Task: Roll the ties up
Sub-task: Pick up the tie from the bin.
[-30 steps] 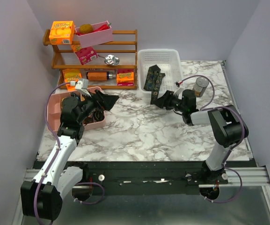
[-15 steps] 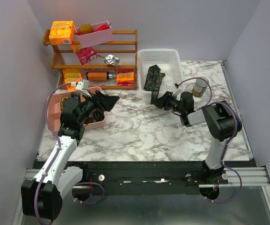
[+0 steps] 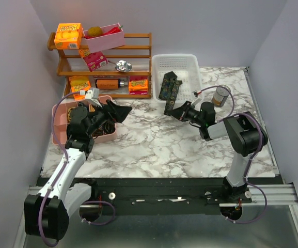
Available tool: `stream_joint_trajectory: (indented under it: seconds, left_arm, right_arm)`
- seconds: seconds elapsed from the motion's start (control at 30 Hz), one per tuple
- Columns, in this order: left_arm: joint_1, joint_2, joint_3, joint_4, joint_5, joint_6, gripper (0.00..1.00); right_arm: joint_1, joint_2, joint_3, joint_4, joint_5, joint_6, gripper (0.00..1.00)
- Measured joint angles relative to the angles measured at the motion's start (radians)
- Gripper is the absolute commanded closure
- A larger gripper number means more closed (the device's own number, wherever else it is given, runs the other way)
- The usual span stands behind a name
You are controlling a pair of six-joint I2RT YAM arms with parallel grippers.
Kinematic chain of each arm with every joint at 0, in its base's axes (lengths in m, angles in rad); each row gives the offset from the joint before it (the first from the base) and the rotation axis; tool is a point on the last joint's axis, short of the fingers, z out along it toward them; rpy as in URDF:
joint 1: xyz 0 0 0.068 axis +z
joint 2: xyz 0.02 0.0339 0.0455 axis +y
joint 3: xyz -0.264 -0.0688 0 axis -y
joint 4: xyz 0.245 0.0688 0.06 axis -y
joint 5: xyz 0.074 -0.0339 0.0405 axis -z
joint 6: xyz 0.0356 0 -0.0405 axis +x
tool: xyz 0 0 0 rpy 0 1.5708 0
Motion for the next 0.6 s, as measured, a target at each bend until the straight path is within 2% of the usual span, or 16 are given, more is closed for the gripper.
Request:
stream_joint_trajectory:
  seconds: [0.33,0.6]
  left_arm:
    - [-0.015,0.130,0.017,-0.023,-0.002,-0.017,0.01]
    - [-0.145,0.268,0.036,0.047,-0.005,-0.087,0.03]
  right_arm:
    - [0.029,-0.172,-0.075,-0.002,-0.065,0.079,0.99]
    - [0.122,-0.309,-0.127,0.027,-0.069,0.205,0.99]
